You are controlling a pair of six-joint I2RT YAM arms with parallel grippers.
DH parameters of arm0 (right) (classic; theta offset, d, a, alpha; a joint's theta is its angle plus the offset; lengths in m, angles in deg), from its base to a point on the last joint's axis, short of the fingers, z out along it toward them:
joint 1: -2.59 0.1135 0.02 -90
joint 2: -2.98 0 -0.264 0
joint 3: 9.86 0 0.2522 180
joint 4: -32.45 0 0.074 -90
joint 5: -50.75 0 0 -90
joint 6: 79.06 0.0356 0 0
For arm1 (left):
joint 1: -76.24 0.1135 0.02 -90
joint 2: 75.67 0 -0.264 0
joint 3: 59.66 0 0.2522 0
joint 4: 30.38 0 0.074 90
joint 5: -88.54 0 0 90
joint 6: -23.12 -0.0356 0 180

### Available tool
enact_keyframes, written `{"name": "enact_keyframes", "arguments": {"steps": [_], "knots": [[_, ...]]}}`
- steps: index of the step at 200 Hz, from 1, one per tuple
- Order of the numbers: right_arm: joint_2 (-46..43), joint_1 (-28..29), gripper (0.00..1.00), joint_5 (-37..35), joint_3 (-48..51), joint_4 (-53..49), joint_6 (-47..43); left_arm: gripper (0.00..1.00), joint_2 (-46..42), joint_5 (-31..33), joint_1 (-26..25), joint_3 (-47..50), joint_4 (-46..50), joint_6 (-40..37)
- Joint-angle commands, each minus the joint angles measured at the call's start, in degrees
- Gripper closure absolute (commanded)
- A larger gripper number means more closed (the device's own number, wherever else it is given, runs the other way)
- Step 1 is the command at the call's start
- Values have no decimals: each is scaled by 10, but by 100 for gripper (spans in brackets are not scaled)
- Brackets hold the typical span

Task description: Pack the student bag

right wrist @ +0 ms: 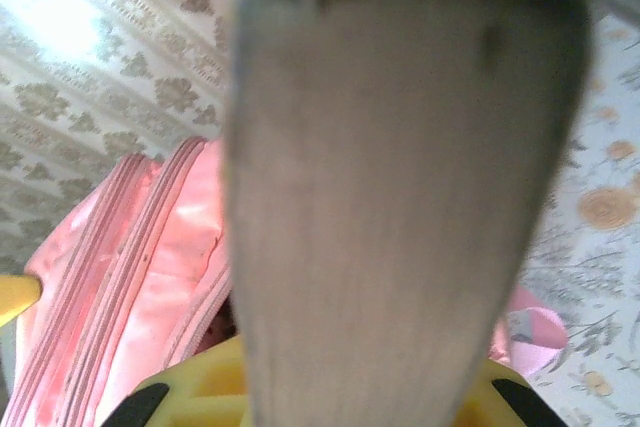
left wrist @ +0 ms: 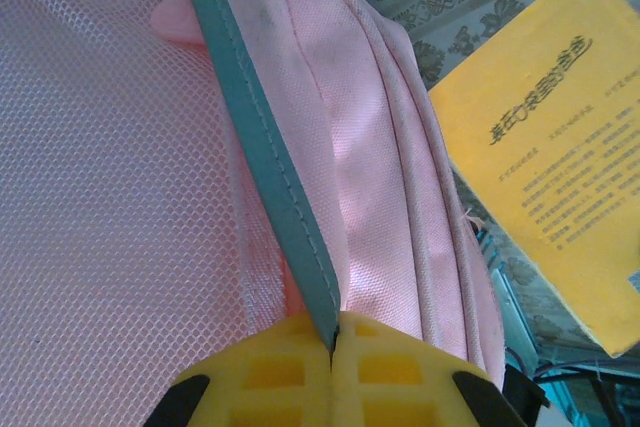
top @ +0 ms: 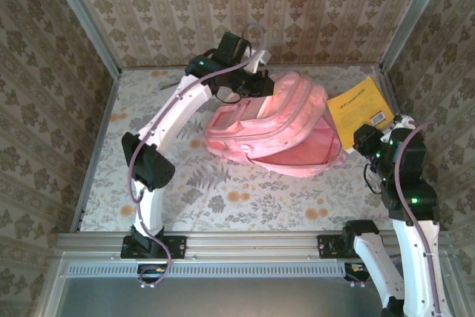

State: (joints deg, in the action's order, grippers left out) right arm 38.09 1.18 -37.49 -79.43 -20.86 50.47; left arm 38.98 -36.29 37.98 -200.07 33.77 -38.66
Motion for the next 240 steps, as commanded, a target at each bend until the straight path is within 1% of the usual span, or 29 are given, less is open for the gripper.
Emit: {"name": "enact_keyframes", "arguments": {"steps": [1, 10, 19, 54, 70, 112, 126, 135, 153, 172, 218, 240], "knots": [[12, -3, 100, 108, 8, 58, 21, 100, -62, -60, 18, -10, -56, -3], [16, -3, 100, 129, 14, 57, 27, 100, -66, -70, 22, -11, -61, 2], [11, -2, 100, 127, 16, 49, 26, 100, -70, -78, 29, -12, -62, 5], [-41, 1, 100, 16, -12, -7, -24, 100, -83, -111, 56, 2, -73, 22], [-35, 9, 100, 9, -28, -20, -31, 100, -89, -117, 65, 8, -75, 23], [-22, 9, 100, 96, -3, 17, 11, 100, -104, -140, 89, 27, -98, 38], [-16, 9, 100, 148, 20, 57, 39, 100, -107, -156, 93, 33, -112, 47], [-7, 9, 100, 194, 37, 84, 67, 100, -108, -165, 93, 35, -117, 49], [21, 8, 100, 295, 78, 185, 149, 100, -112, -188, 94, 43, -137, 59], [50, 9, 100, 385, 130, 335, 234, 100, -117, -218, 94, 51, -159, 67], [129, 17, 100, 463, 165, 502, 267, 100, -129, -254, 96, 62, -176, 63], [175, 47, 100, 496, 155, 527, 252, 100, -130, -268, 96, 64, -182, 61]]}}
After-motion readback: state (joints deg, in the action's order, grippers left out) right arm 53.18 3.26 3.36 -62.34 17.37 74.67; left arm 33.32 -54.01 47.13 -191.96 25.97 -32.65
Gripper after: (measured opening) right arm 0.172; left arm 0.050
